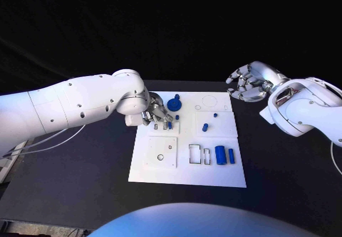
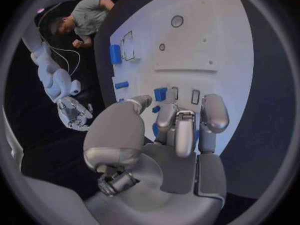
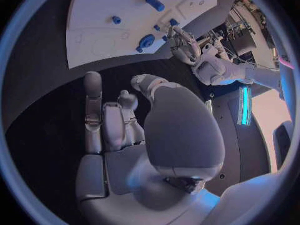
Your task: Assemble the parts on the task board
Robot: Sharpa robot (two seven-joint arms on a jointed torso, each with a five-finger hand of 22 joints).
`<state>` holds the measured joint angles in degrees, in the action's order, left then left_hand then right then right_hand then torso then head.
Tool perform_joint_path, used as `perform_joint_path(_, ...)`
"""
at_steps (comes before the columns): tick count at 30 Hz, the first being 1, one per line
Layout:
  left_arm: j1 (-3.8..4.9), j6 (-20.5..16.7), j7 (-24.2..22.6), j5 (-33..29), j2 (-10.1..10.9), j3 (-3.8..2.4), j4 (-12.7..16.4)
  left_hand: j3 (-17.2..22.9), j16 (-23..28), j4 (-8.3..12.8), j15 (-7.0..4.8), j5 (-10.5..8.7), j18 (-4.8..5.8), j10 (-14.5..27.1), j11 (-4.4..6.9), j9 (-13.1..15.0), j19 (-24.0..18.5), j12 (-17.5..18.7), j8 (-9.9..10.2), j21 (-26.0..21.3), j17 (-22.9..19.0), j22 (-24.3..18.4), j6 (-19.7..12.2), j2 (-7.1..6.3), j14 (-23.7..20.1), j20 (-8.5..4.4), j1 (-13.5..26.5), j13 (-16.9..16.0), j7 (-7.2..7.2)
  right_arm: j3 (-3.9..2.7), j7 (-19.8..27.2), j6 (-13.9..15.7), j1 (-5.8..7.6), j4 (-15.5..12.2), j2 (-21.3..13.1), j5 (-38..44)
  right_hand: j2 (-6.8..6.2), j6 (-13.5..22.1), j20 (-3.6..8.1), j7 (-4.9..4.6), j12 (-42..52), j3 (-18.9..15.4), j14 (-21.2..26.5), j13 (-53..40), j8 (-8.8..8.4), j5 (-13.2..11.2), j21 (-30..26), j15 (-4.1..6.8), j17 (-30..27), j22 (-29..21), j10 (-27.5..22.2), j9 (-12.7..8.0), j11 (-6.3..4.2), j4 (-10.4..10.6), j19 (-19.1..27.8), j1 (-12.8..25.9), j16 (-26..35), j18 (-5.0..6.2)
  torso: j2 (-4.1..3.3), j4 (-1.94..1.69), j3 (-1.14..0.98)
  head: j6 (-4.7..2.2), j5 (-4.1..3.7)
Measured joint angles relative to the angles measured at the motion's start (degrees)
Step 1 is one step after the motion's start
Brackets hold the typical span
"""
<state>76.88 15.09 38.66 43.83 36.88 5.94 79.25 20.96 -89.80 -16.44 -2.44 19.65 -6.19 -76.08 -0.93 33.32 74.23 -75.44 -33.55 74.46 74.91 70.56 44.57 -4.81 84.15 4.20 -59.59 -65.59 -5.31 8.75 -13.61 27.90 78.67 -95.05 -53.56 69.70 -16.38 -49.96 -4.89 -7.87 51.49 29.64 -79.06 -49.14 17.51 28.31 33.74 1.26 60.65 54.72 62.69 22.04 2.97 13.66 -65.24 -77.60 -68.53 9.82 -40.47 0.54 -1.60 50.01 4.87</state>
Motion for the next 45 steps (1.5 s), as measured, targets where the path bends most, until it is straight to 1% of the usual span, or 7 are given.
perform_joint_path(2, -0.01, 0.02, 0.01, 0.00, -0.06, 0.00, -0.02, 0.00, 0.00, 0.00, 0.00, -0.22, 0.00, 0.00, 0.00, 0.00, 0.15, 0.00, 0.00, 0.00, 0.00, 0.00, 0.14, 0.00, 0.00, -0.16, 0.00, 0.00, 0.14, 0.00, 0.14, 0.19, 0.00, 0.13, 0.06, -0.44, 0.00, 0.88, -0.46, -0.14, -7.59, 0.62, 5.88, 6.44, 0.00, -0.75, -4.64, -0.48, -12.74, -3.25, -2.39, 0.14, 0.61, -0.40, 1.91, 0.00, 14.06, 0.00, 0.00, 0.01, -0.01, 0.00, 0.02)
perform_joint_path(4, -0.03, 0.02, 0.01, 0.00, -0.12, 0.00, -0.04, 0.00, 0.00, 0.00, 0.00, -0.22, 0.00, 0.00, 0.00, 0.00, 0.20, 0.00, 0.00, 0.00, 0.00, 0.00, 0.20, 0.00, 0.00, -0.20, 0.00, 0.00, 0.21, 0.02, 0.38, 0.39, 0.00, 0.25, 0.13, -1.04, 0.00, 1.14, -1.13, -0.63, -13.19, 1.10, 8.64, 11.25, 0.00, -1.19, -8.43, -1.22, -18.52, -6.07, -4.58, 0.07, 1.08, -0.66, 3.38, 0.00, 23.68, 0.00, 0.00, 0.01, -0.04, 0.00, 0.08)
perform_joint_path(6, -0.04, 0.02, 0.01, 0.00, -0.15, 0.00, -0.05, 0.00, 0.00, 0.00, 0.00, -0.22, 0.00, 0.00, 0.00, -0.05, 0.20, 0.00, -0.31, 0.00, 0.00, 0.04, 0.59, 0.00, 0.00, -0.20, 0.00, 0.00, 0.21, 0.03, 0.63, 0.52, -0.01, 0.30, 0.17, -1.57, 0.00, 1.51, -1.85, -1.02, -18.05, 1.45, 10.28, 15.60, 0.00, -1.19, -11.52, -2.00, -21.11, -8.41, -4.54, -0.21, 1.46, -0.97, 4.90, 0.00, 30.06, -0.01, 0.01, 0.02, -0.04, 0.00, 0.09)
perform_joint_path(8, -0.04, 0.02, 0.01, 0.00, -0.17, 0.00, -0.09, 0.02, 0.00, -0.02, 0.00, -0.22, 0.00, 0.00, 0.00, -0.05, 0.20, 0.00, -0.35, 0.00, 0.00, 0.09, 0.61, 0.18, 0.00, -0.20, -0.18, 0.00, 0.20, 0.03, 0.96, 0.62, -0.01, 0.34, 0.23, -2.20, 0.02, 1.54, -2.91, -1.66, -24.33, 1.89, 11.19, 21.95, 0.00, -1.39, -15.46, -2.88, -23.85, -11.72, -3.16, -0.81, 2.57, -1.28, 6.47, 0.02, 37.33, 0.00, 0.03, 0.03, -0.04, 0.00, 0.09)
perform_joint_path(13, -0.06, 0.02, 0.02, -0.01, -0.25, -0.01, -0.20, 0.16, 0.00, -0.16, 0.00, -0.22, 0.00, 0.00, 0.00, -0.05, 0.20, 0.00, -0.70, 0.00, 0.00, 0.09, 0.92, -0.01, 0.00, -0.20, -0.58, 0.01, 0.51, 0.06, 1.78, 0.67, -0.03, 0.52, 0.36, -3.60, 0.33, 1.46, -4.49, -2.39, -33.46, 2.57, 11.81, 31.46, -0.23, -1.39, -21.94, -4.14, -26.90, -18.09, -0.72, -2.40, 3.62, -1.96, 7.77, 0.33, 46.58, -0.01, 0.06, 0.02, -0.06, 0.00, 0.10)
perform_joint_path(24, -0.07, 0.02, 0.03, -0.01, -0.41, -0.01, -0.28, 1.75, 0.00, 0.33, -0.12, -0.22, 0.00, -0.29, 0.53, -0.05, 0.40, 0.00, -2.31, 0.00, 0.00, 0.25, 1.74, 0.44, -0.12, -0.41, -3.35, 0.06, 0.92, 0.10, 3.06, 0.64, -0.05, 0.79, 0.53, -5.84, 0.70, 1.09, -5.36, -2.85, -38.70, 2.71, 11.41, 37.31, -0.46, -1.39, -26.38, -4.54, -28.47, -23.77, 0.88, -3.82, 3.99, -2.60, 7.03, 0.70, 51.88, -0.01, 0.06, 0.00, -0.05, 0.00, 0.16)
perform_joint_path(45, -0.14, 0.35, 0.06, 0.00, -0.94, -0.04, -0.76, 3.16, 0.00, 0.31, -0.21, -0.51, 0.00, -0.20, 0.63, -0.04, 0.61, 0.01, -3.28, 0.00, 0.00, 0.39, 1.73, 0.60, -0.21, -0.62, -4.97, 0.08, 0.92, 0.13, 4.13, 0.62, -0.13, 0.90, 0.81, -7.03, 0.69, 1.09, -5.57, -2.84, -40.12, 2.78, 11.61, 39.12, -0.45, -1.39, -27.76, -4.74, -28.93, -25.90, 1.08, -4.34, 4.19, -3.00, 6.82, 0.69, 53.54, -0.03, 0.04, 0.00, -0.03, 0.00, 0.12)
